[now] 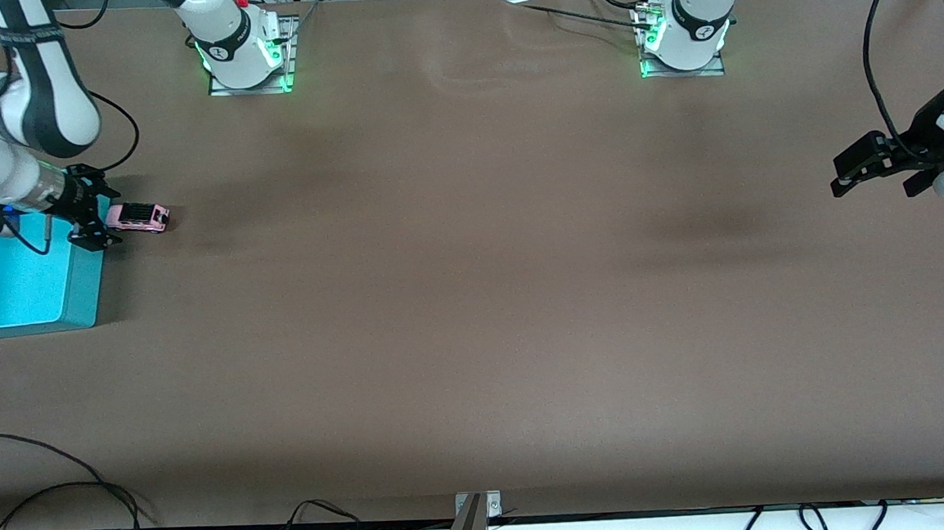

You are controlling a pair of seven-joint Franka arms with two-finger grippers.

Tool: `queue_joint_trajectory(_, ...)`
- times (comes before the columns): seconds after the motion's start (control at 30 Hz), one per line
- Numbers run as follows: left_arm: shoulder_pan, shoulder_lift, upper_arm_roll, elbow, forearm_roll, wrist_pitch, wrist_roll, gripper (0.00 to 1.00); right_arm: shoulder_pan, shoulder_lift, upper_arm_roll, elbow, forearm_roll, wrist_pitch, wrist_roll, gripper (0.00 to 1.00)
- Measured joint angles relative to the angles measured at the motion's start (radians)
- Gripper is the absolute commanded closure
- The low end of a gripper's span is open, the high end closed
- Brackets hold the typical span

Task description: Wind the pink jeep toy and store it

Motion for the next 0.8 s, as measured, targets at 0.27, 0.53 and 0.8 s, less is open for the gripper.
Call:
queue_joint_trajectory(0.27,0.000,-0.003,0.003,0.026,0.000,-0.004,0.000,0.00,-0.030,0.068,0.000,-0.067,0.000,0.135,0.015,0.00)
queue_joint_trajectory(0.53,0.000,-0.004,0.004,0.050,0.000,-0.013,0.000,0.00,-0.057,0.112,0.000,-0.070,0.000,0.162,0.020,0.00)
queue_joint_trajectory(0.8,0.000,-0.004,0.003,0.050,0.000,-0.015,0.000,0.00,-0.063,0.121,0.000,-0.085,0.000,0.179,0.037,0.00)
